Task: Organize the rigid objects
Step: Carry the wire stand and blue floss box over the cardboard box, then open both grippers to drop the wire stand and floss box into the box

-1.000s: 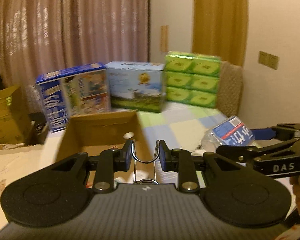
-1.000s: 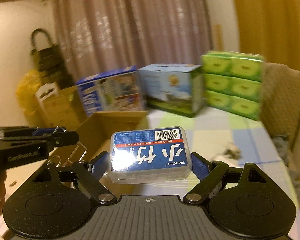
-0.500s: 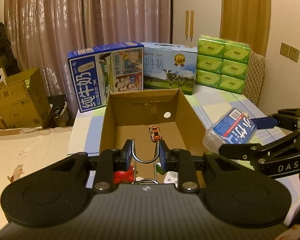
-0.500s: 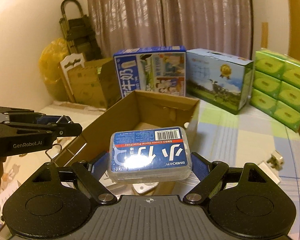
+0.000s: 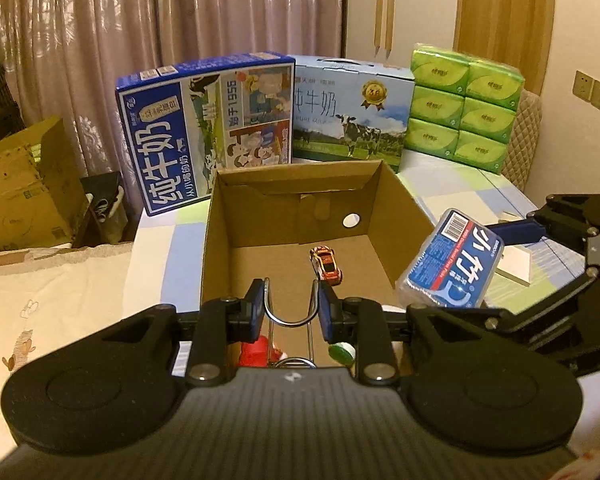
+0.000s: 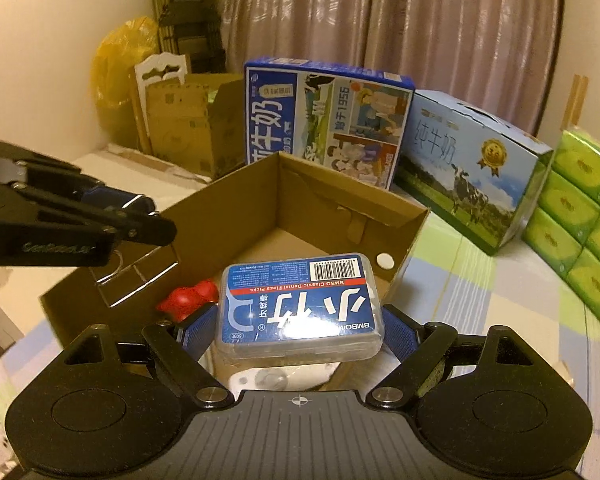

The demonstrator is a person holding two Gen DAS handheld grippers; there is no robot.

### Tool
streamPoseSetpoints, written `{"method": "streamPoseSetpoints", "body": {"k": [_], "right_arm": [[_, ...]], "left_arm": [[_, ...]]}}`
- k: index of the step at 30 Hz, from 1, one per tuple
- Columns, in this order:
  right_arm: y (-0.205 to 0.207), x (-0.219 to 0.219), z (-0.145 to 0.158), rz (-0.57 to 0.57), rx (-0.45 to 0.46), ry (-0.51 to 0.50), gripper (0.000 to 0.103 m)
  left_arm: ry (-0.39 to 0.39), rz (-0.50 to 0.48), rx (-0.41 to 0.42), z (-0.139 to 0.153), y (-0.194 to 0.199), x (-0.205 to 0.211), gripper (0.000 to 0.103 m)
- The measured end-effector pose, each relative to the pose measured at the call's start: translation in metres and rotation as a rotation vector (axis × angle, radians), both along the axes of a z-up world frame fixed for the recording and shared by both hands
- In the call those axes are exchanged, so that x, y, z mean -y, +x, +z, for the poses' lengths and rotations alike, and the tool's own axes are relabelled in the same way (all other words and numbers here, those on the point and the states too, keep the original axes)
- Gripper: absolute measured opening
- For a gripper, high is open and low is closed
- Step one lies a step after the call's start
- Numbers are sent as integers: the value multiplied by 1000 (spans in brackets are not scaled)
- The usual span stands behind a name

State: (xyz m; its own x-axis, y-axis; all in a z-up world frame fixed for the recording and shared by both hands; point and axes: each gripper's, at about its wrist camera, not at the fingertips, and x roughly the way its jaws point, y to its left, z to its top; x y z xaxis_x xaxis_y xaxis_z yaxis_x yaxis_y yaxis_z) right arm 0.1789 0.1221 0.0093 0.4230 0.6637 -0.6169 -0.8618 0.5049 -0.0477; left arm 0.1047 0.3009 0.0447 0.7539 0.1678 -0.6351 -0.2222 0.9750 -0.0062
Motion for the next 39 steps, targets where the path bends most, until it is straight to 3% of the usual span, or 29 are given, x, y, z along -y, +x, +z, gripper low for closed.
{"method": "streamPoseSetpoints", "body": {"k": [14,15,17,39], "right_arm": [[28,-33,-23,54,48,-63,83],[29,-34,-24,52,46,-63,83],[32,-35,-25,47,40,-61,83],[32,-52,-25,43,29,-66,83]], "left_arm": [[-69,9,-27,-29,63,-28,23],[-81,14,-36,-30,67,-30,24],[-79,33,-34,-28,70,-32,36],[-76,127,67,4,10,-57,38]]}}
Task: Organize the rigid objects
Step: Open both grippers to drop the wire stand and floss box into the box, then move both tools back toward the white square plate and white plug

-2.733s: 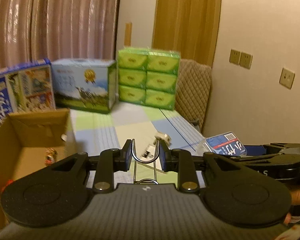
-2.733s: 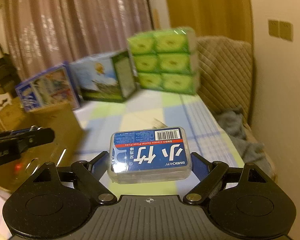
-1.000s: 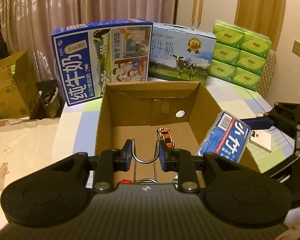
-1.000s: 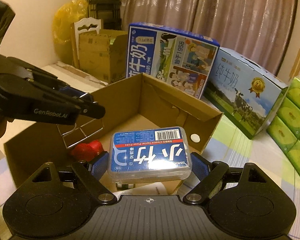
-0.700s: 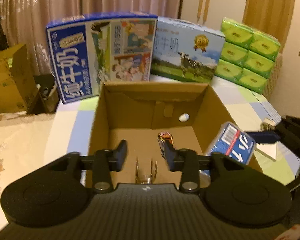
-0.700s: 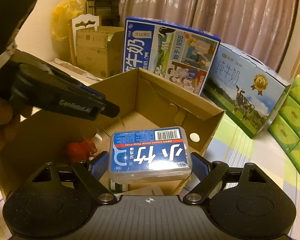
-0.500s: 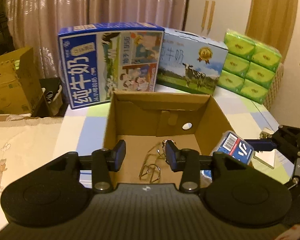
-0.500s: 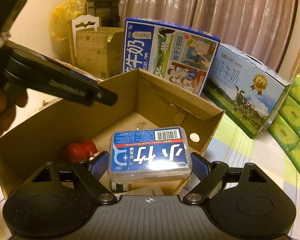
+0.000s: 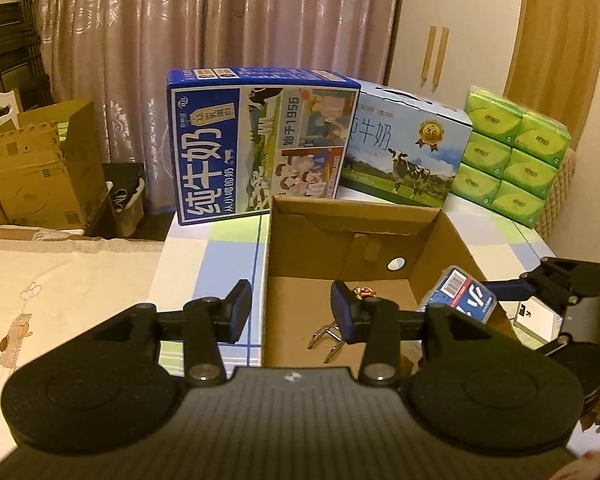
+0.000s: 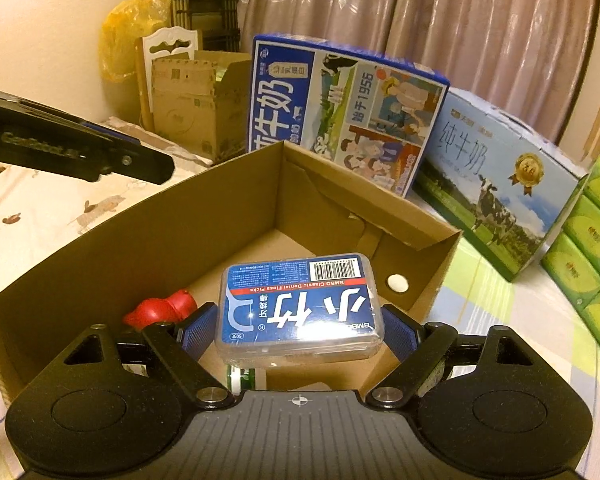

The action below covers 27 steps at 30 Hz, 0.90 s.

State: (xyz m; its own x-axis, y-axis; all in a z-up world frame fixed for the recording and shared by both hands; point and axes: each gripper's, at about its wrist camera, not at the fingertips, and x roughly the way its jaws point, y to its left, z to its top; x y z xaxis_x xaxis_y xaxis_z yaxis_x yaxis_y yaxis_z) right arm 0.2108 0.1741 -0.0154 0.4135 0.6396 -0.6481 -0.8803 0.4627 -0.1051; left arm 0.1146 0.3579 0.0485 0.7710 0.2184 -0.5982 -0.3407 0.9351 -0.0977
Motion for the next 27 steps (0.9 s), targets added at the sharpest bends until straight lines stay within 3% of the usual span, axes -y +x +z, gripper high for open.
{"method": "streamPoseSetpoints", "body": {"k": [6,12,19,27], "right_arm": [[2,-9,-7,27,-74,-3,83],[-1,-1,-1,19,-91,47,83],[-1,48,28,-74,-102,135,83],[-20,130,60,-167,-67,188,83]], "left_arm": [[-14,17,3,-2,-7,-4,38],[-20,16,12,4,-17,3,38],[-21,7,31,21,-33,24,38],[-24,-31,66,46,-51,76,39]]}}
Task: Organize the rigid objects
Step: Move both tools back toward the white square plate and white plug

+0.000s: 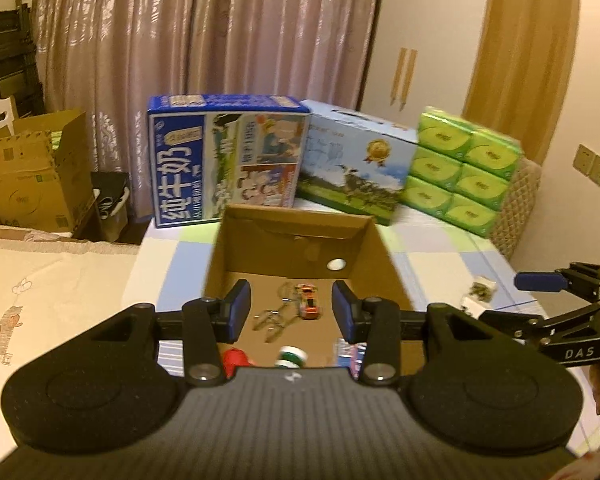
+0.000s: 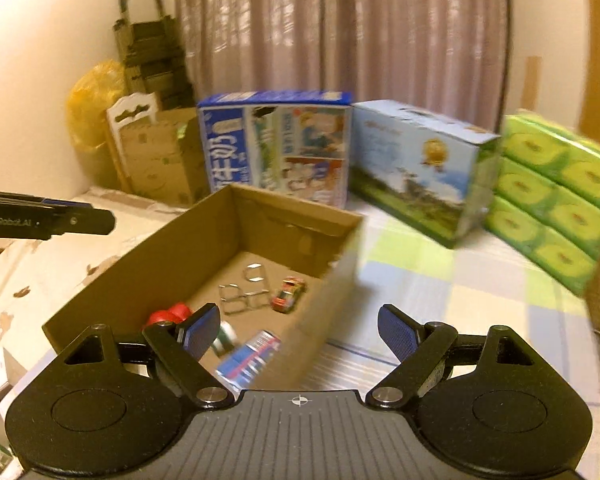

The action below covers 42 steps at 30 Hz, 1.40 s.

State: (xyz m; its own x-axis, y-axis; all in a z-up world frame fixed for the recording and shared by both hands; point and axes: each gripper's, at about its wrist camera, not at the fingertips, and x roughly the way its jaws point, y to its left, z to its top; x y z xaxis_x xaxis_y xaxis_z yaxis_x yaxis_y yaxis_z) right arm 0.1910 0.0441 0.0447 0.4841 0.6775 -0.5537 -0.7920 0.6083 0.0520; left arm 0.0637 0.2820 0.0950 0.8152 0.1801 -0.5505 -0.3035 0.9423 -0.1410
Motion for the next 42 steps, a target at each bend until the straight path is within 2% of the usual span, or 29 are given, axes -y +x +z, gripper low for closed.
{"method": "streamPoseSetpoints", "body": {"k": [6,12,18,23,32,42], "right_arm": [[-14,72,8,-93,2,8,83],[-21,143,3,-207,-19,-9,83],[-26,203,-4,-303,-36,-7,83],[-25,240,-13,-365,-53,-5,83],[-3,258,-34,-402,-74,-2,83],[39,255,-74,-458,-130,23,83]], "left_arm": [[-12,-44,27,13,-7,50,47],[-16,-132,42,19,1,114,57],[-4,-217,40,12,20,174,72],[-13,-252,23,-3,36,206,73],[-9,-280,-54,-41,72,229,74],[86,-406,-158,-88,135,249,79]]}}
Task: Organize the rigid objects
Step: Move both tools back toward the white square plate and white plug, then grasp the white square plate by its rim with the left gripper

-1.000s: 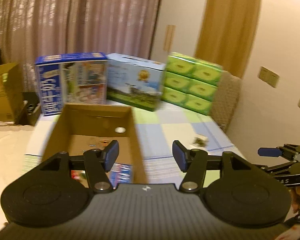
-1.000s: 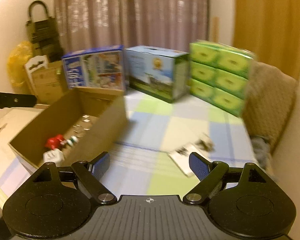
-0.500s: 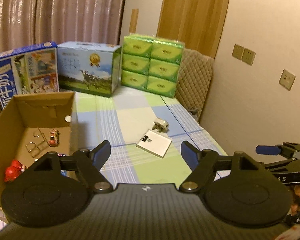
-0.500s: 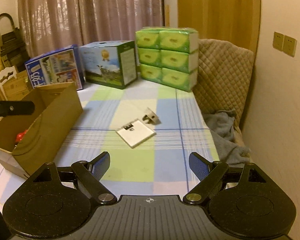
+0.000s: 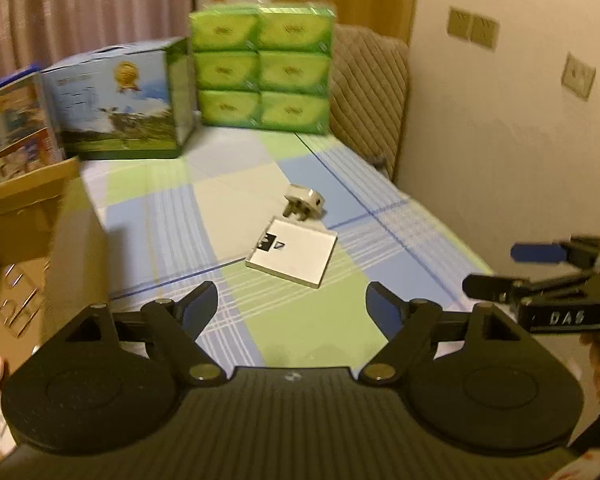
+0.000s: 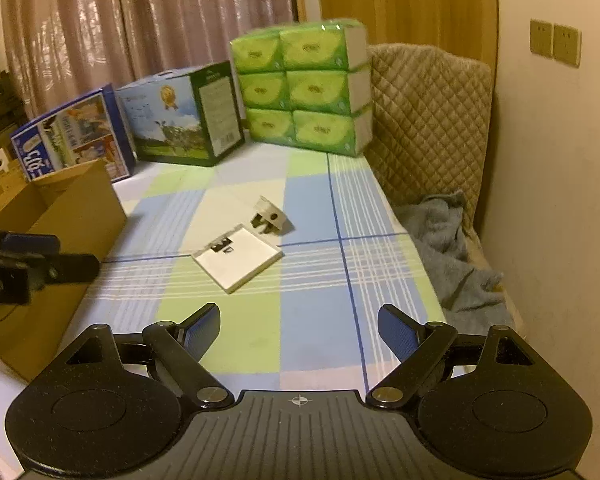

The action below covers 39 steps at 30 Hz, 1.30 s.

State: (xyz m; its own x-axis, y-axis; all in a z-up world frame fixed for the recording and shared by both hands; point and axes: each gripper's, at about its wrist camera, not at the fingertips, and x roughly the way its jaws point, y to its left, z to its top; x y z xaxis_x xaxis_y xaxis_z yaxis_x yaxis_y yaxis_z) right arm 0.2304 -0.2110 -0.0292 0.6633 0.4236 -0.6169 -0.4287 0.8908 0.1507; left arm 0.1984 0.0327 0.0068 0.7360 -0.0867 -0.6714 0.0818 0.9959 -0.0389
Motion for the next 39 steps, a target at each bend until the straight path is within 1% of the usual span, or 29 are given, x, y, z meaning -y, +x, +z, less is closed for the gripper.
{"method": "streamPoseSetpoints", "body": {"k": [3,7,10,13,15,20,23,26,28,32,36,38,39], "right_arm": [[16,1,-10,-16,-11,10,83],[38,1,-21,-50,-22,30,83],[56,0,-28,-87,-30,38,83],[76,-2,-34,-123,-47,72,83],[86,-6,-39,-128,-54,80,83],[108,-19,-52,-132,-64,58,83],[120,-25,-58,-133,-73,54,83],[128,-25,-60,-140,-60,46,83],[132,-25,-62,-153,-61,40,83],[136,-21,-64,-169,-72,44,83],[137,-18,-64,-174,-76,52,83],[138,-17,-65,-175,-84,54,83],[139,-17,-65,-174,-87,55,83]], "left_arm": [[31,-51,-38,-17,26,4,85],[29,-94,-105,-37,59,2,89],[66,-113,-135,-49,83,1,89],[79,-136,-185,-59,104,-1,91],[98,-155,-199,-66,117,1,91],[131,-202,-245,-80,146,6,92],[153,-252,-284,-89,162,10,92],[189,-290,-290,-98,172,12,92],[183,-316,-295,-101,179,13,92],[165,-329,-321,-110,192,13,92],[134,-328,-309,-113,196,14,92],[123,-321,-301,-112,194,14,90],[116,-309,-294,-111,192,13,85]]}}
